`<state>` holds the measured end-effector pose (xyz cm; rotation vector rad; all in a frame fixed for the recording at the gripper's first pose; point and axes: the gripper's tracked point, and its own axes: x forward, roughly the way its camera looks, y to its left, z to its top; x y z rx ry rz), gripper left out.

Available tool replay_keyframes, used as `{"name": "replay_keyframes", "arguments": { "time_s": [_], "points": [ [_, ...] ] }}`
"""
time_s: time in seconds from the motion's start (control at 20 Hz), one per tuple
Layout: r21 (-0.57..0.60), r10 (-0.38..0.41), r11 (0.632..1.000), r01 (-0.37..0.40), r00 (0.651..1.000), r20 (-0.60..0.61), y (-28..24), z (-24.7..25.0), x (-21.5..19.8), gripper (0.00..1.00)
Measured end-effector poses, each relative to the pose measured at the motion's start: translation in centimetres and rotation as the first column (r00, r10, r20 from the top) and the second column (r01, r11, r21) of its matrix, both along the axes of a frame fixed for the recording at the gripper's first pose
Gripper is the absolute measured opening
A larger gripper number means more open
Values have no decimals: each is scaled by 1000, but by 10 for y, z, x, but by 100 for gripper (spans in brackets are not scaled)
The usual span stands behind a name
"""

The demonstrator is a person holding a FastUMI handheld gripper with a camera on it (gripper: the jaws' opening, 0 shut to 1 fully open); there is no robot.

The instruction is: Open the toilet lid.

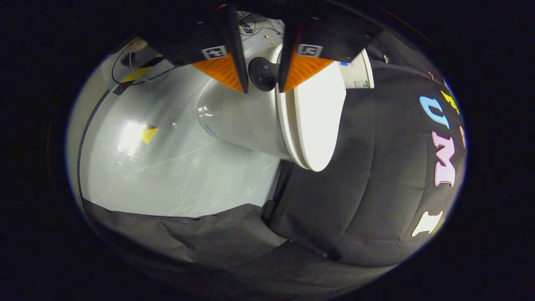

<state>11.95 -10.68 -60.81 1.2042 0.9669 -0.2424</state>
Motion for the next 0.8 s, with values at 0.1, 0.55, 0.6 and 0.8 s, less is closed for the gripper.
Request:
{"name": "replay_keyframes", "arguments": {
  "time_s": [0.1, 0.55, 0.6, 0.8],
  "points": [
    [27, 2, 1000, -2, 1000, 17, 1, 2, 0, 39],
    [83, -10, 997, 3, 996, 90, 2, 18, 0, 6],
    [78, -4, 997, -3, 996, 92, 3, 21, -1, 6],
    [31, 14, 999, -19, 990, 141, 3, 51, 1, 6]
  ]
}}
